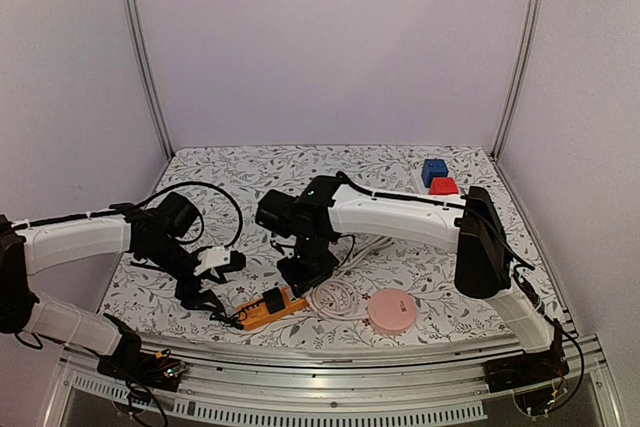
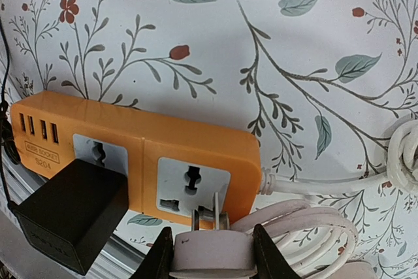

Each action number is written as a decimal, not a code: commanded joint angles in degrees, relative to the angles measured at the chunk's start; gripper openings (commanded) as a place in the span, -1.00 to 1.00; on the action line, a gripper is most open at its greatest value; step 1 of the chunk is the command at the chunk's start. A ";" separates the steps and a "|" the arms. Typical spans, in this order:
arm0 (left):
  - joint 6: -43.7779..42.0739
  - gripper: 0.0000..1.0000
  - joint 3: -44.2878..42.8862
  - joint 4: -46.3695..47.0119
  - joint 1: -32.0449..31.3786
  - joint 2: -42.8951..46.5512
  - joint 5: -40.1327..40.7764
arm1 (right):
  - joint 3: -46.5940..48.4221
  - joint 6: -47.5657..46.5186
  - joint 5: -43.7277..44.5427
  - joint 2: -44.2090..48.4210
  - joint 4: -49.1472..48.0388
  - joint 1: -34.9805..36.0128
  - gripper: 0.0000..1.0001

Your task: Insert the plug

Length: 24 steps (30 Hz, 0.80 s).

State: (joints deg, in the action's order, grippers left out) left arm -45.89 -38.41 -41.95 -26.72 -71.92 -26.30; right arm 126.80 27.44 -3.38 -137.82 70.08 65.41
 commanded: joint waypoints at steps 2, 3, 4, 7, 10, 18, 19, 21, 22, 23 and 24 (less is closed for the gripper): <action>-3.46 0.50 1.89 5.59 -2.80 -2.78 0.03 | -0.74 -1.22 0.66 -1.84 1.06 -1.45 -1.00; -3.65 0.49 1.93 5.91 -3.55 -3.24 -0.30 | -0.84 -1.37 0.59 -1.84 1.10 -1.70 -1.00; -3.66 0.48 1.88 6.34 -4.46 -3.64 -0.66 | -0.92 -1.46 0.57 -1.77 1.11 -1.87 -1.00; -3.68 0.47 2.01 7.54 -6.15 -4.62 -2.13 | -1.57 -1.80 0.68 -1.37 1.30 -2.53 -1.00; -3.42 0.46 1.81 8.85 -8.08 -5.29 -3.11 | -3.64 -2.33 2.29 -0.15 1.62 -3.20 -1.00; -2.73 0.45 -1.31 10.25 -9.36 -7.16 -6.05 | -6.12 -4.61 2.35 1.63 1.99 -4.11 -1.00; -2.90 0.45 -1.66 10.01 -9.24 -7.04 -5.92 | -6.11 -4.88 2.45 1.71 2.09 -4.19 -1.00; -3.02 0.45 -1.69 9.87 -9.02 -6.82 -5.55 | -5.98 -5.10 2.29 1.91 2.01 -4.18 -1.00; -2.87 0.45 -1.69 10.06 -8.81 -6.67 -5.47 | -5.89 -5.05 2.05 1.82 1.90 -4.15 -1.00; -2.67 0.45 -1.66 10.23 -8.53 -6.54 -5.34 | -5.95 -4.97 1.65 1.73 1.77 -4.16 -1.00; -2.49 0.45 -1.59 10.25 -8.26 -6.40 -5.03 | -6.00 -4.63 1.36 1.62 1.62 -4.13 -1.00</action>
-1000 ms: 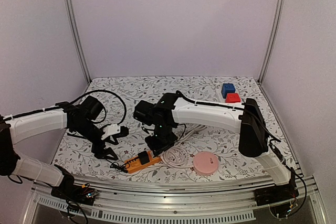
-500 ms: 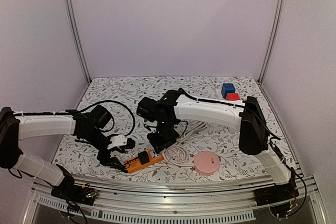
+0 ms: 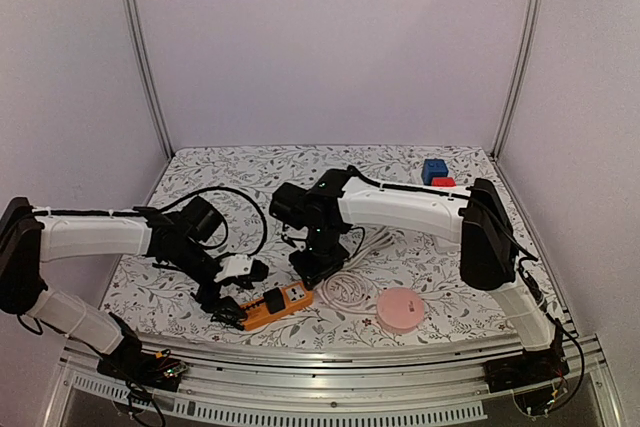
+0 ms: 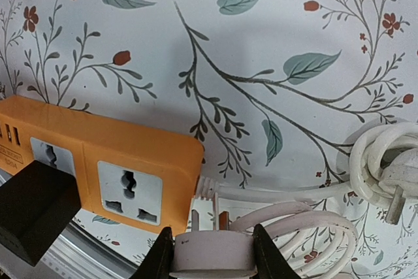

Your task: Insert the plug

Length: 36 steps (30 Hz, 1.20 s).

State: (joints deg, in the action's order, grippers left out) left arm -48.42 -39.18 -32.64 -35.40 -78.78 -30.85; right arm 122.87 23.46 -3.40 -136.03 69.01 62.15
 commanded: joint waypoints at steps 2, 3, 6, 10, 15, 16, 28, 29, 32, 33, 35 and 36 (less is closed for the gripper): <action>1.02 0.45 -0.77 1.23 1.08 1.40 0.66 | -2.19 -0.08 1.20 -0.36 2.22 -0.89 -1.00; 1.41 0.45 -0.69 1.31 1.41 2.15 1.30 | -2.25 0.40 1.12 -0.38 2.06 -0.77 -1.00; 2.05 0.45 0.22 2.17 3.03 4.36 1.65 | -2.23 1.16 0.89 0.33 1.04 -0.74 -1.00; 1.03 0.45 1.26 1.76 3.67 3.36 -0.41 | -1.71 2.08 0.79 1.35 -0.18 -0.67 -1.00; 0.53 0.45 1.33 1.35 3.67 2.57 -1.53 | 1.71 2.21 2.63 1.92 2.75 0.69 -1.00; 0.61 0.45 1.15 1.17 3.67 2.77 -1.37 | 2.07 2.20 2.98 2.22 3.28 0.98 -1.00; -0.23 0.46 1.92 -2.71 6.96 6.19 1.69 | 2.13 3.98 -3.11 2.43 -0.63 3.80 -1.00; -0.43 0.45 1.89 -3.12 6.99 6.34 1.51 | 2.05 4.25 -3.16 2.51 -0.91 3.81 -1.00; -1.20 0.45 2.21 -3.54 6.96 6.20 -0.05 | 2.17 4.89 -3.47 2.07 -1.88 3.82 -1.00; -1.43 0.45 2.26 -3.62 6.97 6.07 -0.35 | 2.59 4.92 -3.91 1.67 -2.10 3.80 -1.00; -1.68 0.45 2.27 -3.66 6.95 5.93 -0.53 | 3.90 4.89 -4.67 0.67 -2.28 3.81 -1.00; -1.82 0.45 2.30 -3.67 6.88 5.76 -0.53 | 4.66 4.78 -4.83 -0.33 -2.24 3.78 -1.00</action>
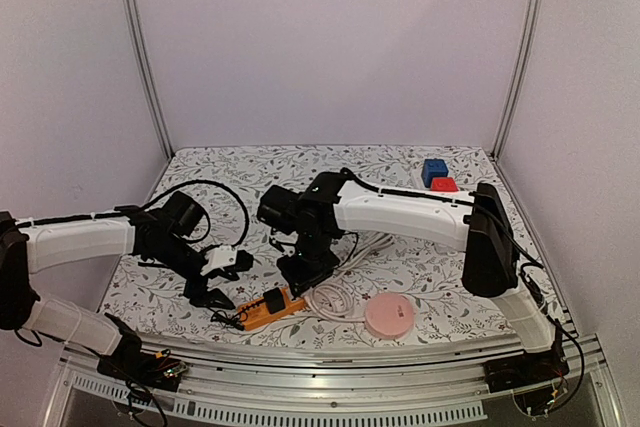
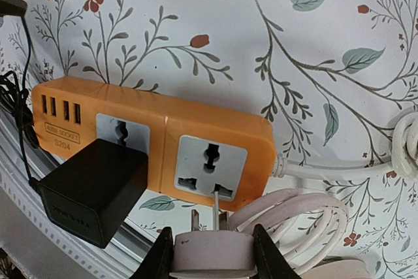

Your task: Insert the plug

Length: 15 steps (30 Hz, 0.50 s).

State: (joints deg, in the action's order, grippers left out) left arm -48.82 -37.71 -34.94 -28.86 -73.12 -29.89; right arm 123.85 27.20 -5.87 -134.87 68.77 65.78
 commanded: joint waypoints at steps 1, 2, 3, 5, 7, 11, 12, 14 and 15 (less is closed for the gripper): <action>-1.34 0.45 0.86 -1.41 0.42 -0.03 -1.49 | 4.37 0.95 -2.51 -2.10 -2.08 0.15 -1.00; -1.34 0.45 0.81 -1.43 0.41 -0.08 -1.49 | 4.79 0.81 -2.64 -2.78 -2.00 0.03 -1.00; -1.31 0.46 0.72 -1.39 0.37 -0.17 -1.44 | 4.89 0.82 -2.61 -3.30 -1.92 -0.09 -1.00; -1.24 0.45 0.48 -1.32 0.39 -0.23 -1.36 | 4.71 1.04 -2.12 -4.26 -1.33 -0.48 -1.00; -1.10 0.45 0.23 -1.31 0.32 -0.39 -1.31 | 4.44 1.16 -1.77 -4.76 -0.42 -0.58 -1.00; -1.02 0.45 0.48 -1.29 0.41 -0.27 -1.40 | 3.67 1.08 0.16 -4.85 2.22 -0.62 -1.00; -1.09 0.45 0.57 -1.28 0.39 -0.27 -1.41 | 3.15 1.05 0.17 -4.60 2.57 -0.59 -1.00; -1.05 0.45 0.55 -1.29 0.42 -0.27 -1.27 | 2.40 1.03 -0.45 -3.83 2.81 -0.48 -1.00; -1.00 0.45 0.48 -1.19 0.40 -0.29 -1.23 | 2.40 0.86 -0.52 -3.65 3.04 -0.33 -1.00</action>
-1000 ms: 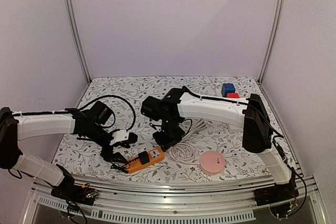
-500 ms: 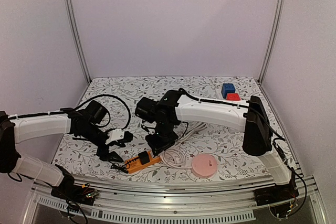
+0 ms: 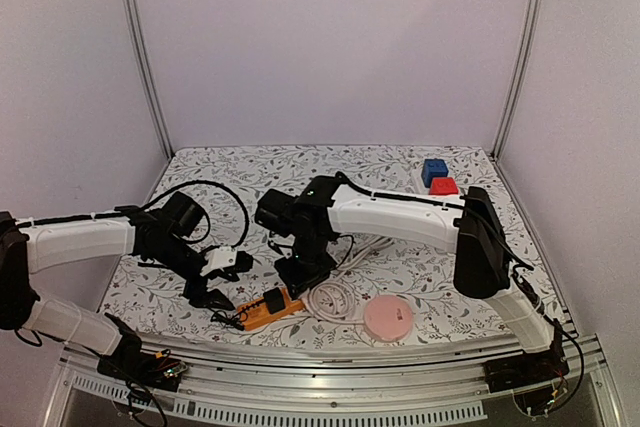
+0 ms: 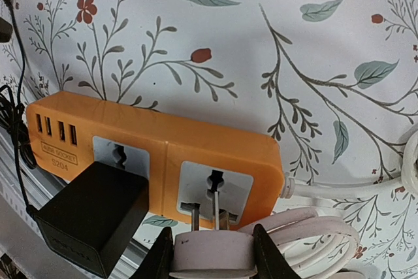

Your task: Insert the plug

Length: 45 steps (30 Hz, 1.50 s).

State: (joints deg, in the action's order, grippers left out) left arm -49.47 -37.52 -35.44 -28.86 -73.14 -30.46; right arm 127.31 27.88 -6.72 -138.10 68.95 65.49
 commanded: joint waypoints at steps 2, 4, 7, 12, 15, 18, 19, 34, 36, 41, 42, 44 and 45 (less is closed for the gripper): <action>-0.27 0.45 0.18 -0.68 0.39 -0.24 -0.57 | -0.97 0.01 0.23 -0.49 3.21 0.06 -1.00; -0.13 0.45 0.15 -0.70 0.42 -0.37 -0.49 | -0.84 -0.06 0.07 -0.88 2.83 0.02 -1.00; -0.18 0.45 0.34 -0.38 0.45 -0.59 -0.44 | 0.77 -0.18 -0.77 -2.27 2.38 0.00 -1.00; -0.05 0.45 0.34 -0.42 0.38 -0.71 -0.32 | 1.63 -0.28 -1.08 -4.34 1.76 -0.17 -1.00; -0.08 0.45 0.34 -0.16 0.41 -0.68 -0.30 | 1.89 -0.37 -0.70 -4.45 1.70 -0.45 -1.00; -0.03 0.45 0.49 -0.15 0.39 -0.77 -0.29 | 1.96 -0.40 -0.61 -5.10 1.95 -0.62 -1.00; -0.09 0.45 0.59 -0.14 0.43 -0.77 -0.37 | 2.10 -0.37 -0.39 -5.34 2.10 -0.63 -1.00; -0.29 0.45 0.70 0.11 0.38 -1.65 -1.27 | 3.66 1.95 3.54 -8.84 -0.29 -0.58 -0.39; -0.27 0.45 0.54 0.11 0.39 -1.73 -1.27 | 3.74 2.29 2.56 -8.55 -2.55 -0.63 -0.26; -0.03 0.45 0.50 -0.05 0.38 -1.78 -0.92 | 3.59 2.55 3.00 -8.12 -3.93 -0.61 -0.15; -0.06 0.45 0.51 -0.04 0.37 -1.82 -0.92 | 3.42 2.46 3.10 -8.07 -3.91 -0.63 -0.15; -0.17 0.45 0.60 0.09 0.37 -1.91 -0.92 | 3.39 2.38 2.96 -8.02 -3.88 -0.62 -0.15; -0.11 0.45 0.58 0.10 0.34 -1.91 -0.85 | 3.39 2.28 2.87 -7.98 -3.78 -0.60 -0.16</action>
State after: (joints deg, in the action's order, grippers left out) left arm -49.45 -37.52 -35.35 -28.86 -74.43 -30.85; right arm 132.64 29.74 -5.26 -142.76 66.72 65.19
